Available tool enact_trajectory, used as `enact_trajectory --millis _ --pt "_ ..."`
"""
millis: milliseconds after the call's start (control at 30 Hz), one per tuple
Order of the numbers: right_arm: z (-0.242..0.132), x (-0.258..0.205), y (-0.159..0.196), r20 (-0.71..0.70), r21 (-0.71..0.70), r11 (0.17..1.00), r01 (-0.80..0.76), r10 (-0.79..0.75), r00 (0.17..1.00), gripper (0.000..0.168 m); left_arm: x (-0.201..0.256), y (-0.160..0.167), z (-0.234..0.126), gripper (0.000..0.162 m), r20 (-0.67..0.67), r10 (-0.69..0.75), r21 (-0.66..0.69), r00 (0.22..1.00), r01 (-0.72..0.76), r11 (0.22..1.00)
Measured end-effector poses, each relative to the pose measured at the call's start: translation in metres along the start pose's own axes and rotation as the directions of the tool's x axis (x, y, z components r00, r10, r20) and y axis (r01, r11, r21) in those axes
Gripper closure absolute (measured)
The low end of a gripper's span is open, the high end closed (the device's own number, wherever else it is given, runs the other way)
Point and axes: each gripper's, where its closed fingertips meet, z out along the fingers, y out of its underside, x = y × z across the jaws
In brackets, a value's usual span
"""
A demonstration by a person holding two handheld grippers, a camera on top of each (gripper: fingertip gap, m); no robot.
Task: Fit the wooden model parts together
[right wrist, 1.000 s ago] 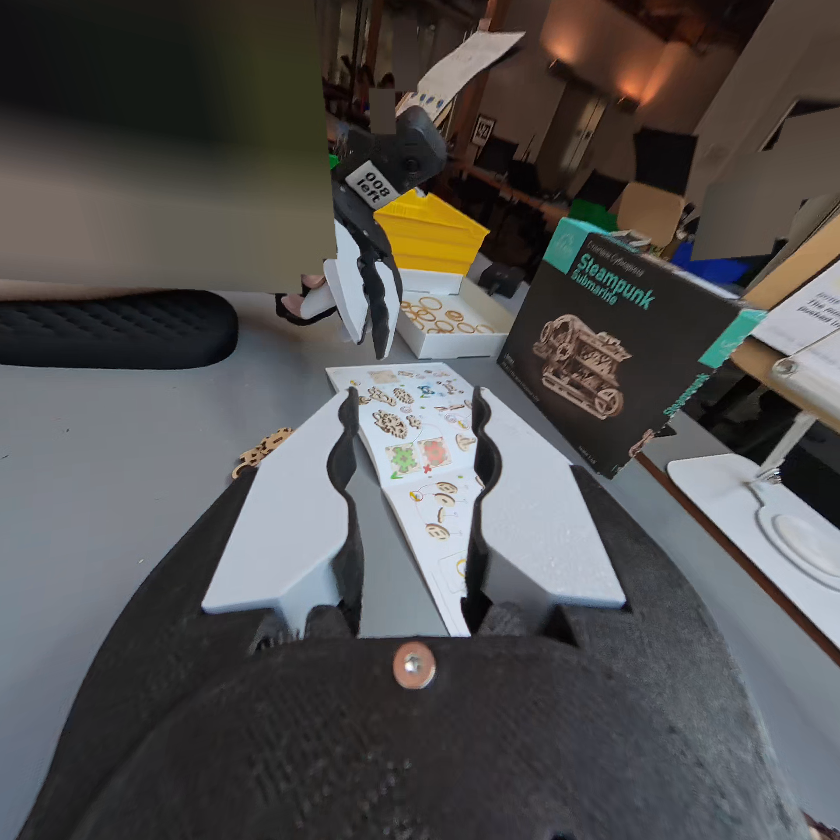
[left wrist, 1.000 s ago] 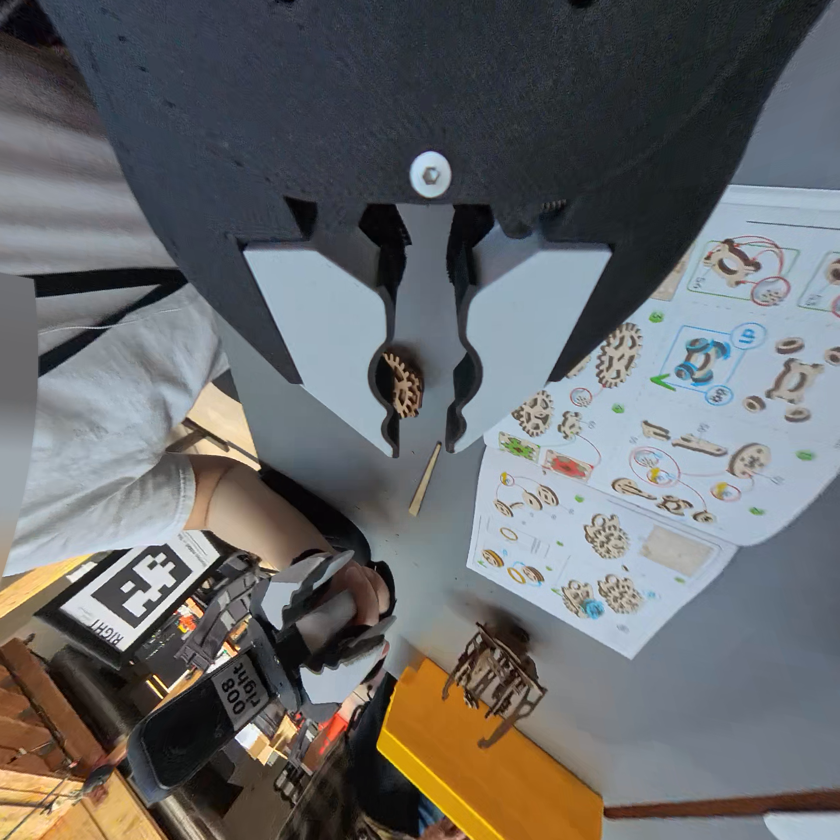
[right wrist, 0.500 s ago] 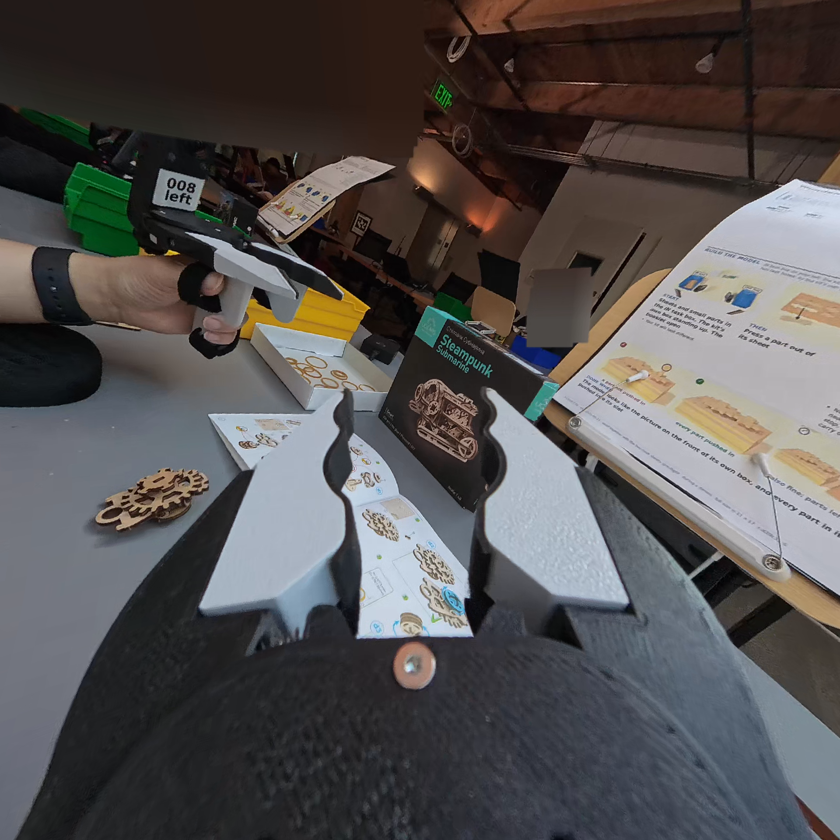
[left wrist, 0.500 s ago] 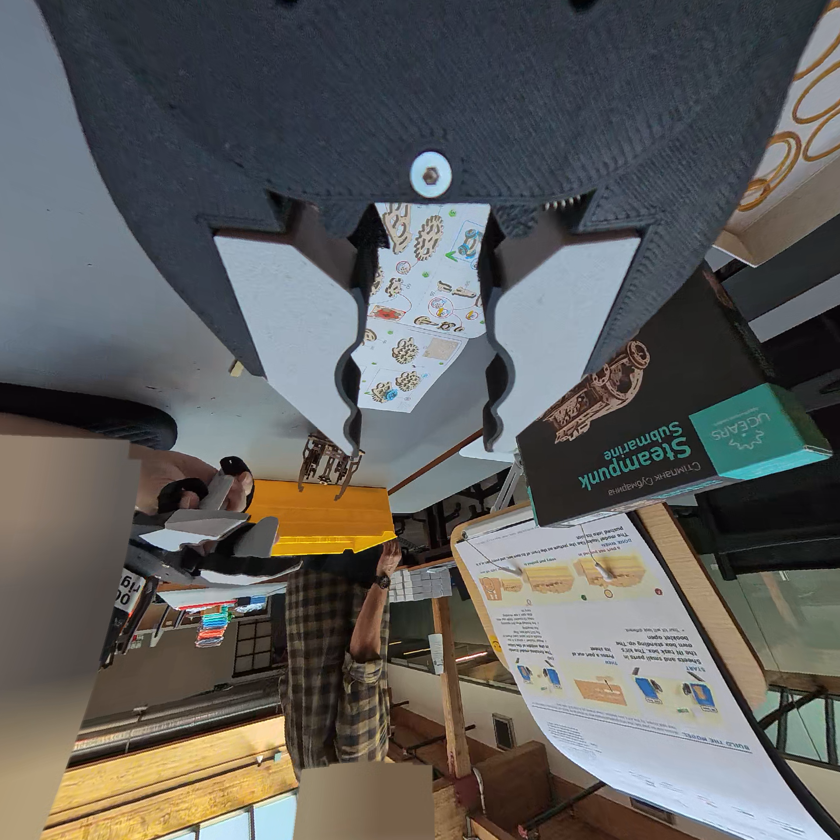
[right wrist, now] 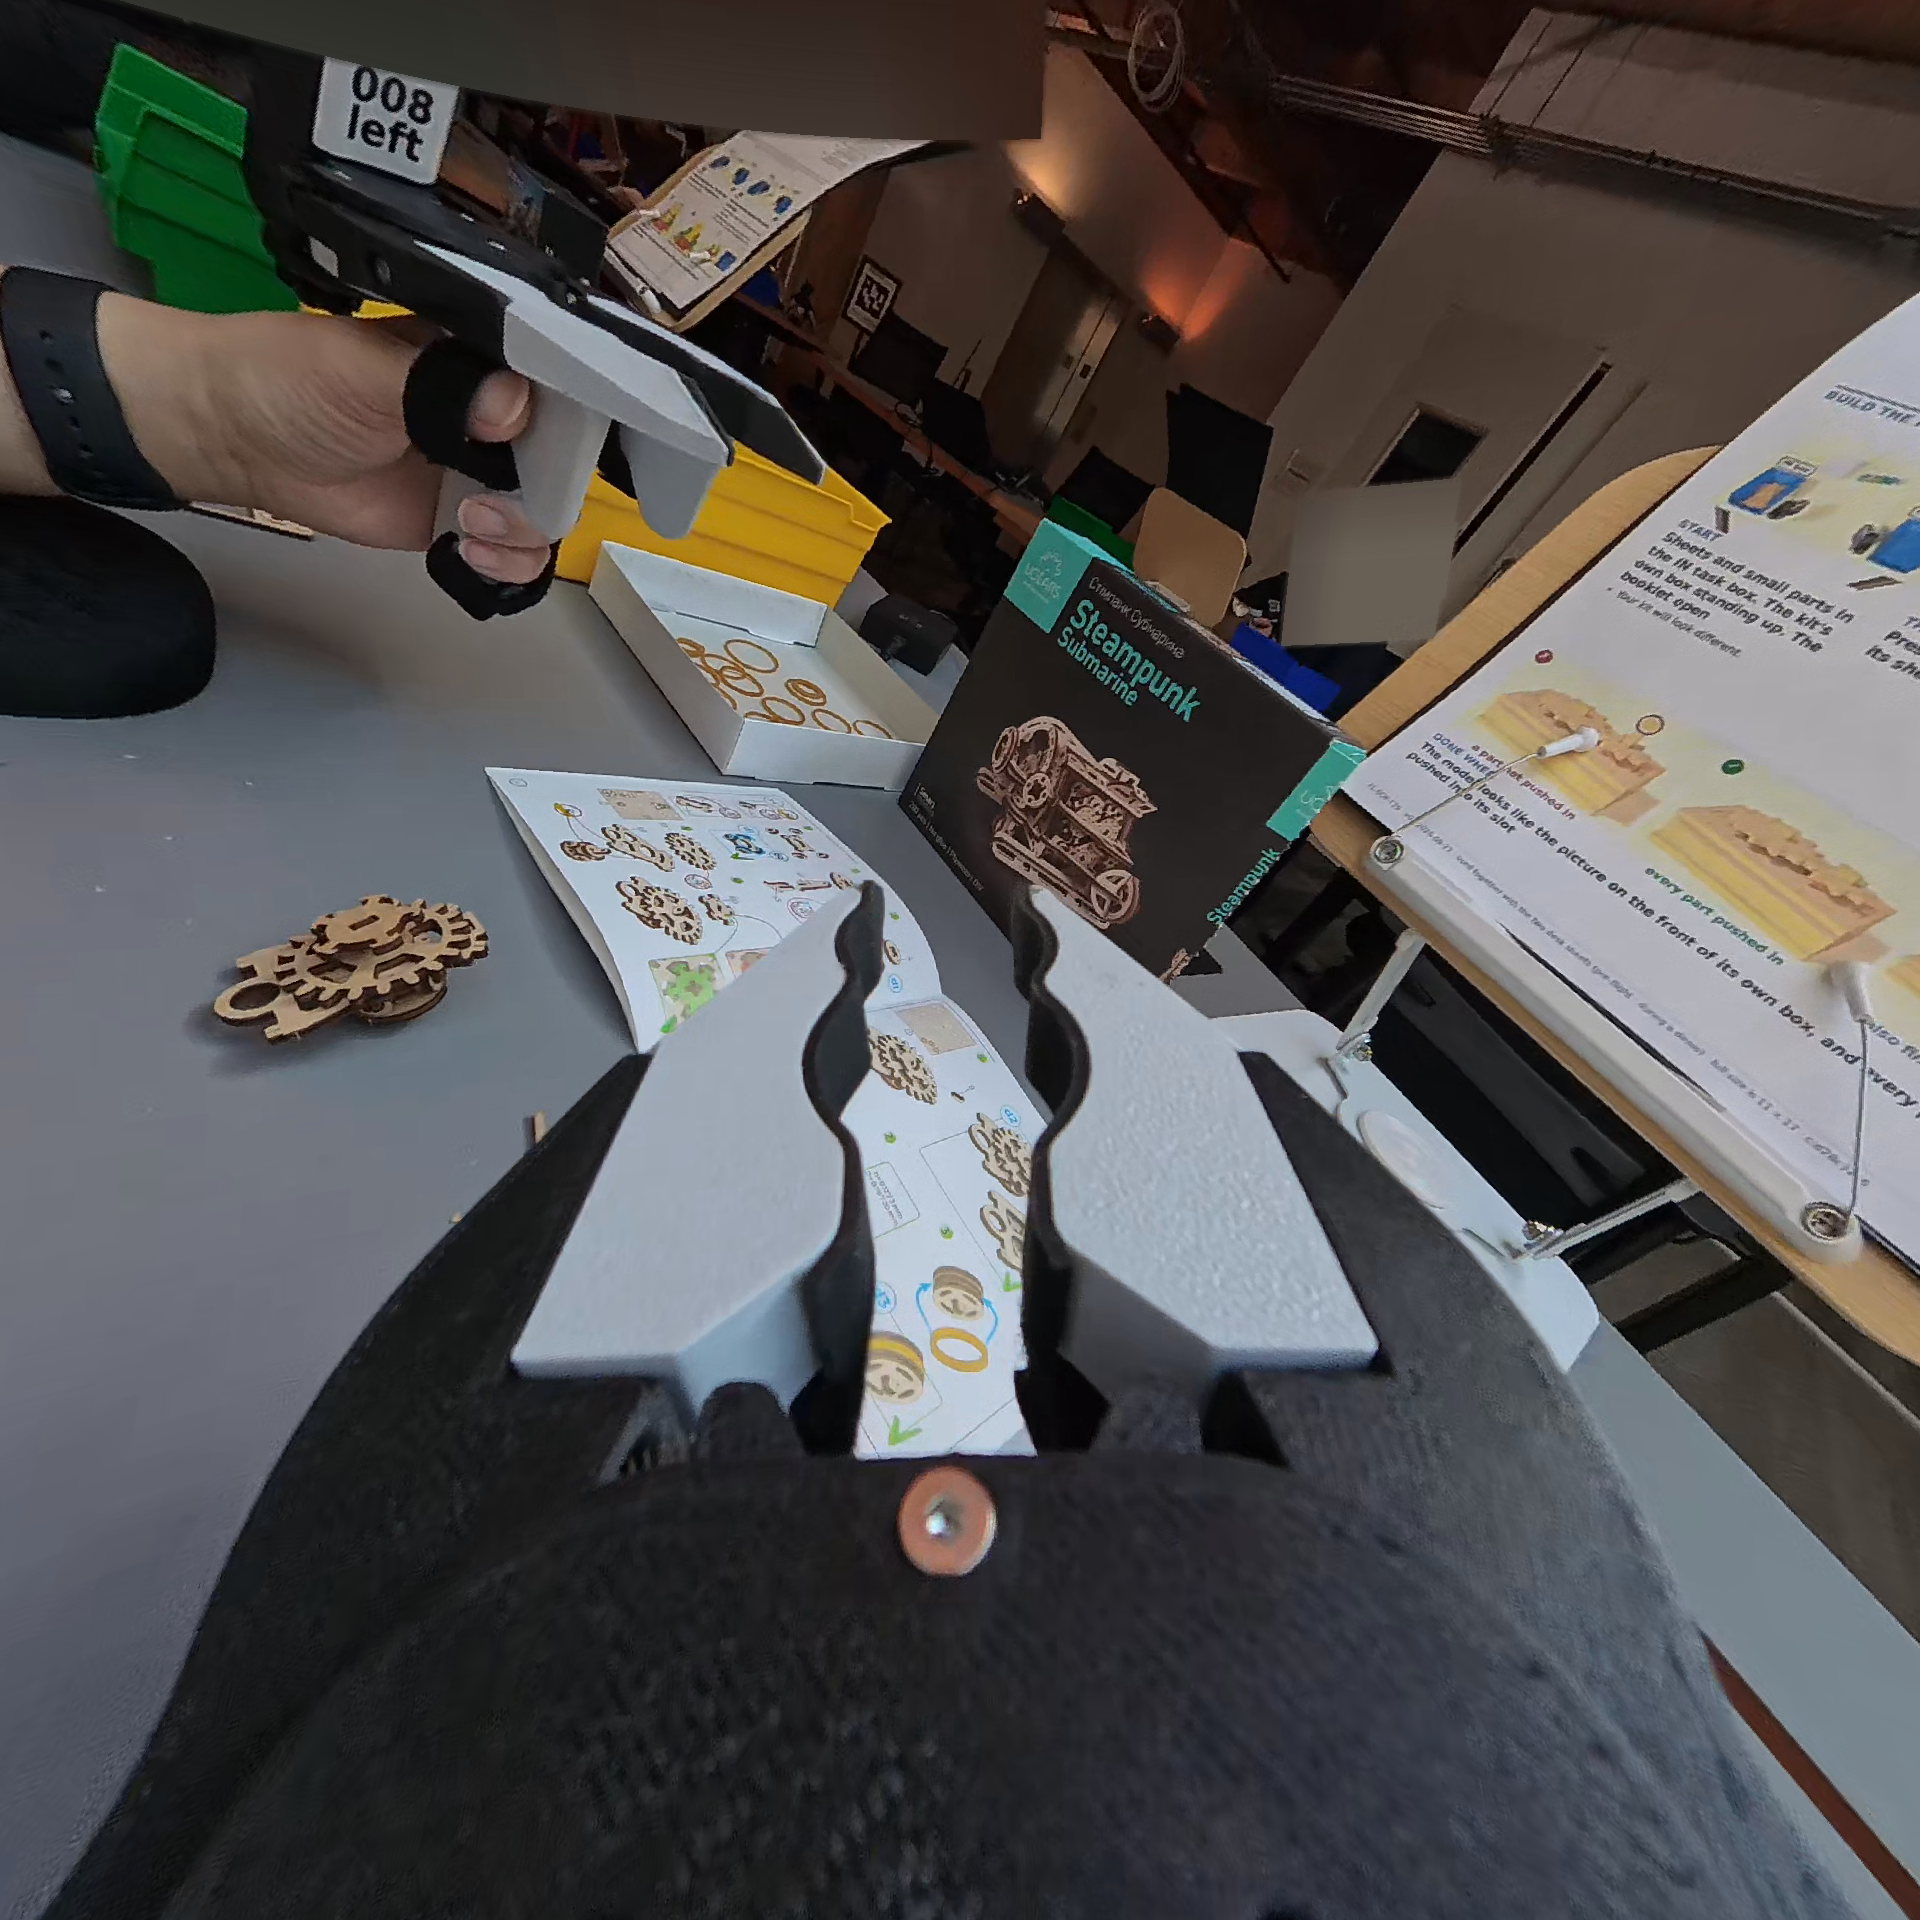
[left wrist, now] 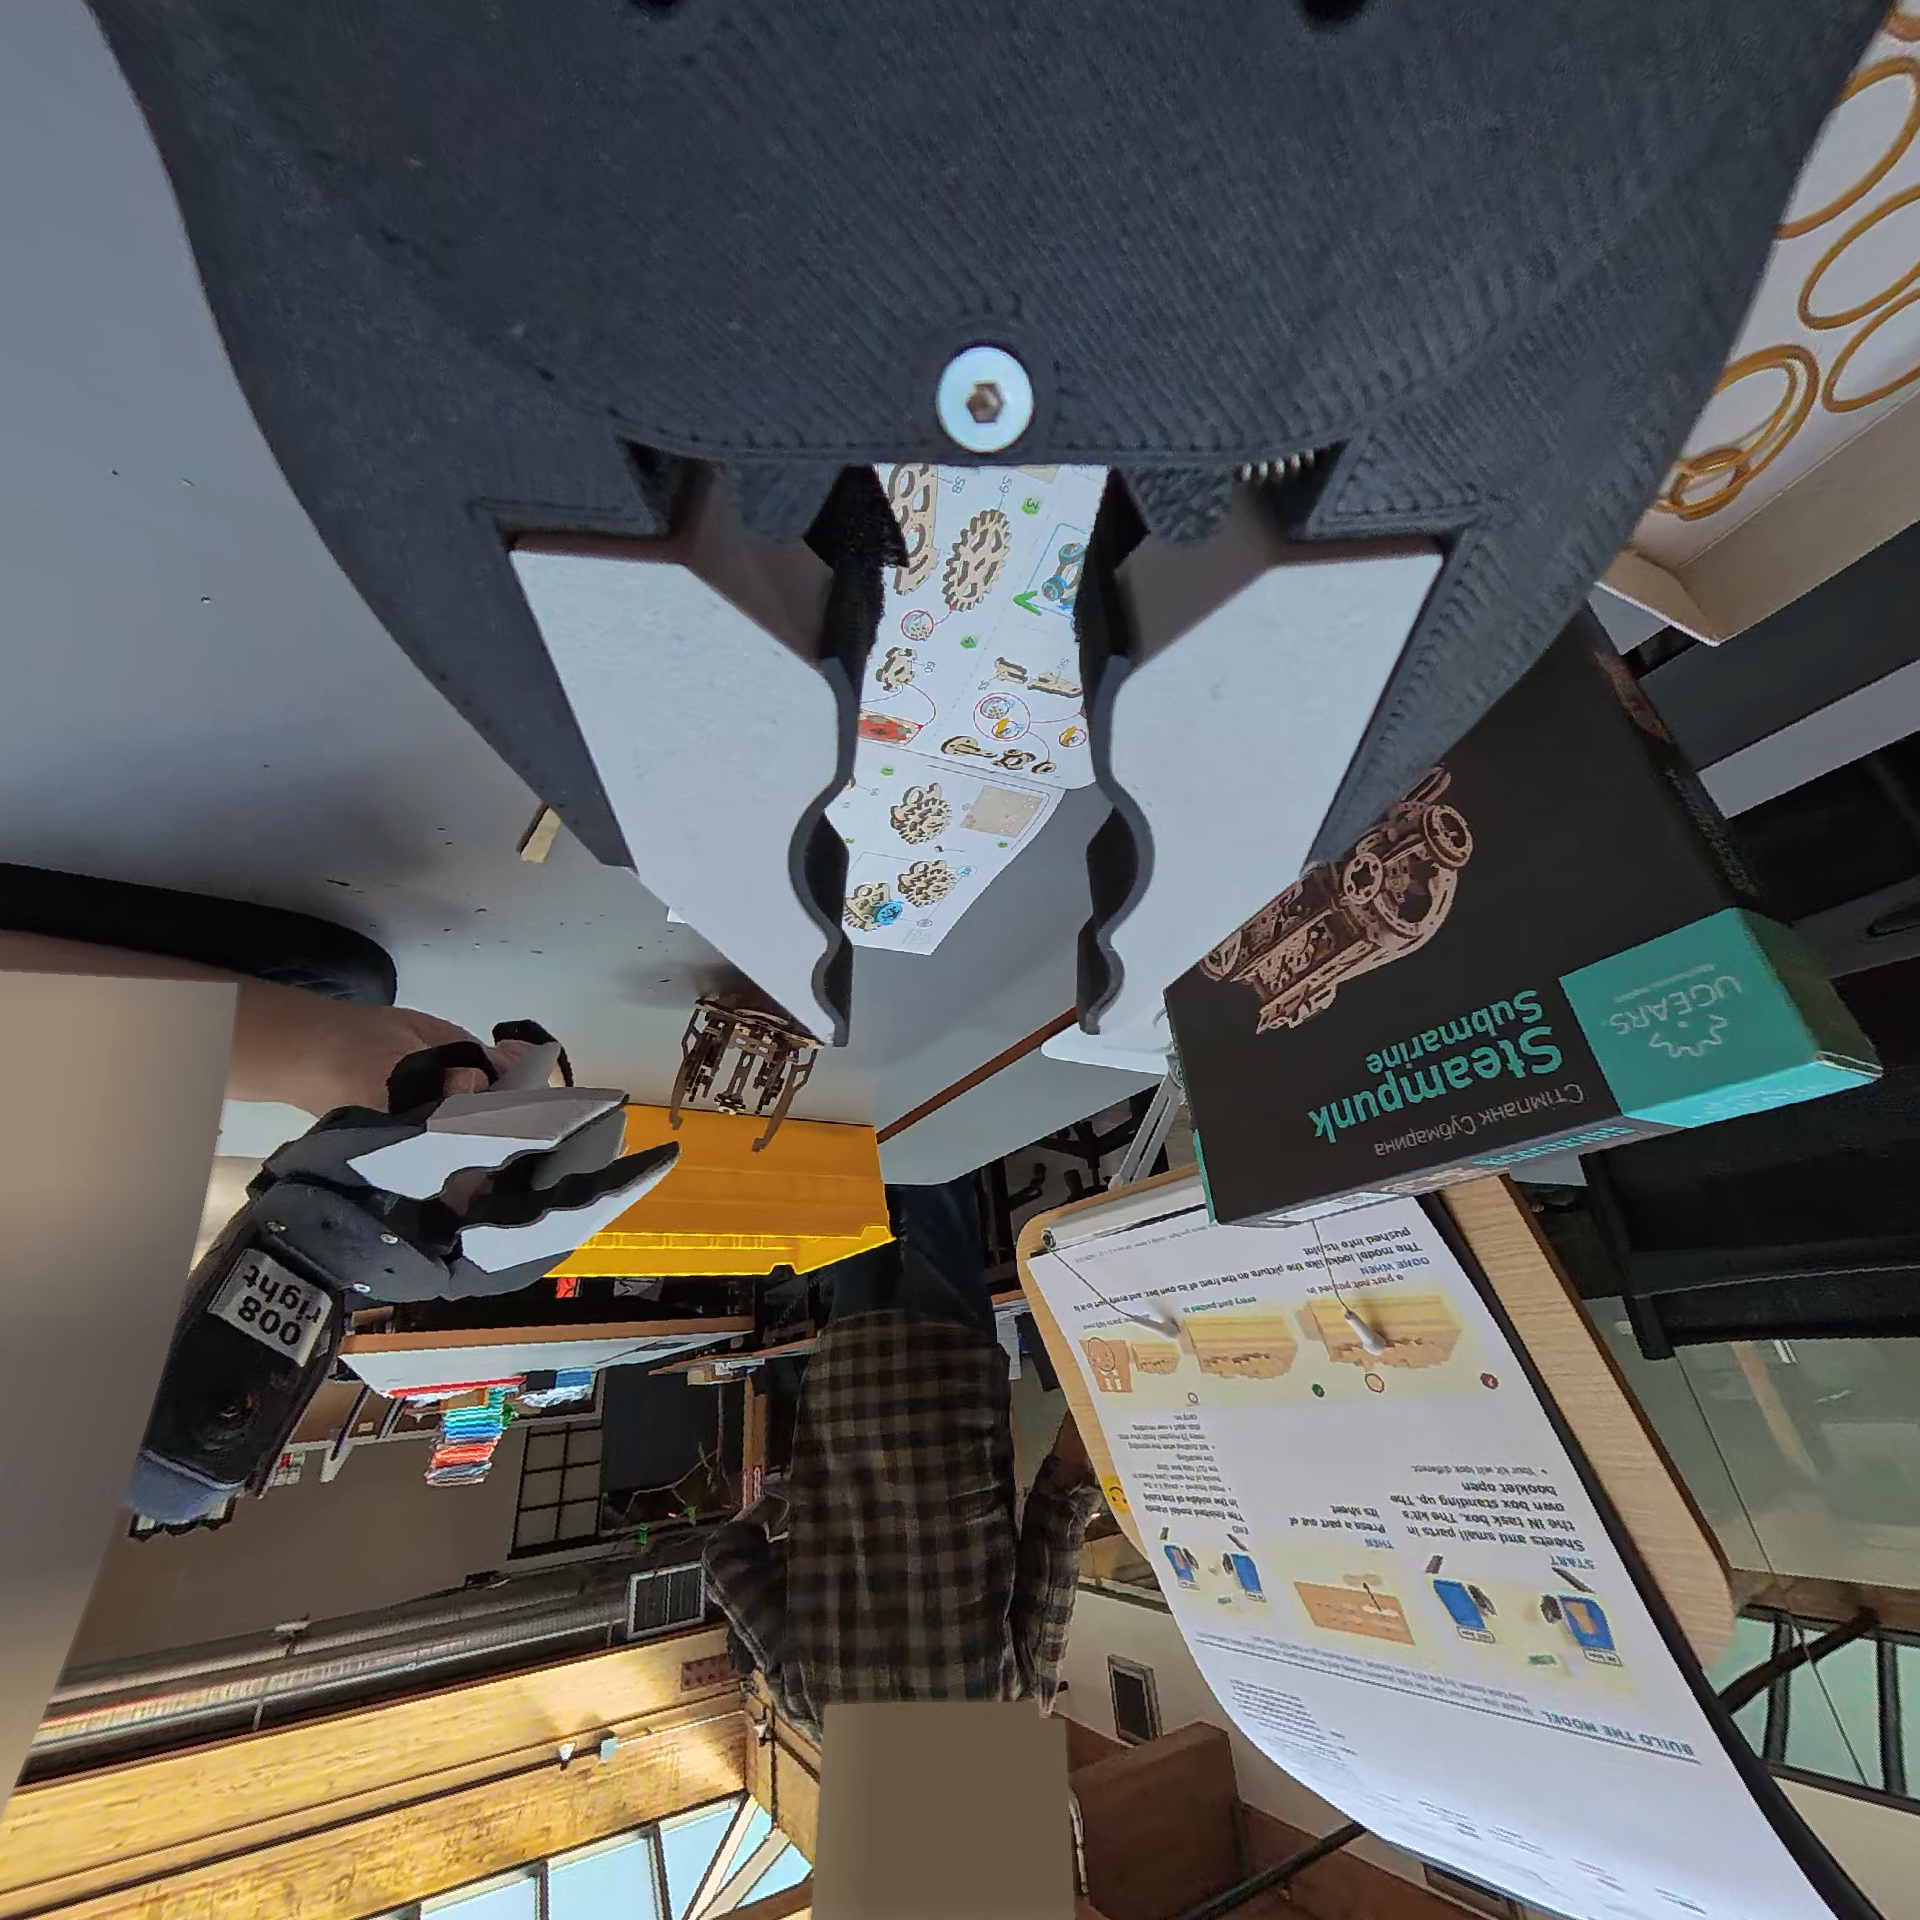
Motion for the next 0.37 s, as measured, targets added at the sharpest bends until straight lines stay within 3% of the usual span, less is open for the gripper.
enact_trajectory --millis 33,167,367 --pt "0.000 0.000 0.001 -0.011 -0.014 0.999 0.032 -0.032 0.999 0.149 0.000 0.000 0.000 0.120 0.002 0.000 0.002 1.000 0.000 1.000" --pt "0.002 -0.004 0.007 -0.020 -0.061 0.989 0.132 -0.133 0.991 0.156 -0.001 -0.001 -0.001 0.121 0.010 0.008 0.004 1.000 -0.008 1.000" --pt "0.005 -0.007 0.015 -0.008 -0.101 0.981 0.166 -0.168 0.986 0.164 -0.002 -0.002 -0.001 0.122 0.018 0.011 0.009 1.000 -0.011 1.000"
